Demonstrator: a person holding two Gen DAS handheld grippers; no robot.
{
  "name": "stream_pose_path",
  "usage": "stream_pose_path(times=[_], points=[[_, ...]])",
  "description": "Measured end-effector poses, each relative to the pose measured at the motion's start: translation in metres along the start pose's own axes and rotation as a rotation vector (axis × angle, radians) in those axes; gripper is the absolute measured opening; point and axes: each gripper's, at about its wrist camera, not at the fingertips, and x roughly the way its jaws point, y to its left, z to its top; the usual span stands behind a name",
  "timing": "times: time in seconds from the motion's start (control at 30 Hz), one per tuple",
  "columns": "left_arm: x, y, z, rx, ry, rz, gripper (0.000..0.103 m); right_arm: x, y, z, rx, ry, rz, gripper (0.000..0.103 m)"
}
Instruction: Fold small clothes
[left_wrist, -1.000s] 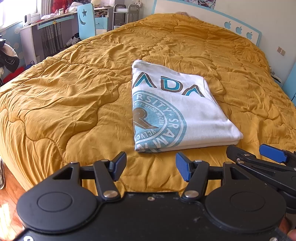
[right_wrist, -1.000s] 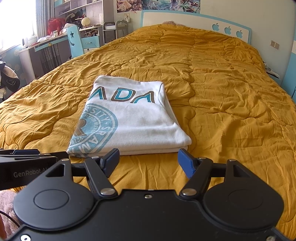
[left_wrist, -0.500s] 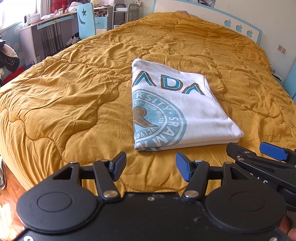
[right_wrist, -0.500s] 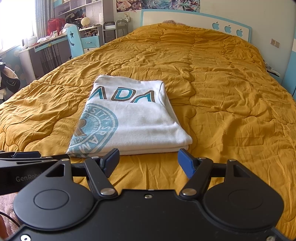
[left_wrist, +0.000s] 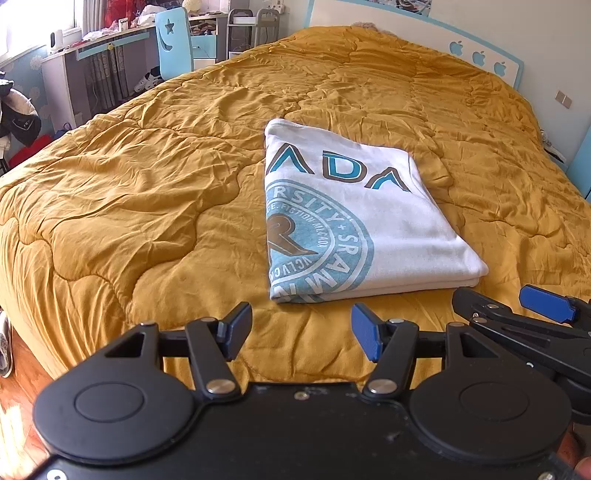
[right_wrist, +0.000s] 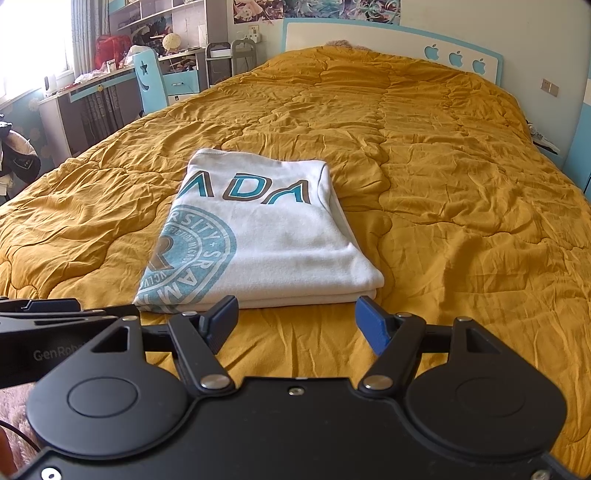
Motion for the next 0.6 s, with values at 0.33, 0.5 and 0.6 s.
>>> stream_pose_path(times=[0.33,0.5,0.6], points=[[-0.0005,-0.003,-0.0014,0.014,-0.012,0.001,0.064,0.0005,0.0,0.0001,0.001,0.003,-0.001,0.071],[0.0027,-0.0043,-0.002,0.018,0.004,0.004,0.064,0.0011,-0.0007,-0.0008,-0.001,0.005,0.0,0.071],[0.0031,-0.0048,-0.0021,0.023,0.006,0.003,0.064,0.001,-0.0011,-0.0013,-0.002,0.003,-0.004,0.071]])
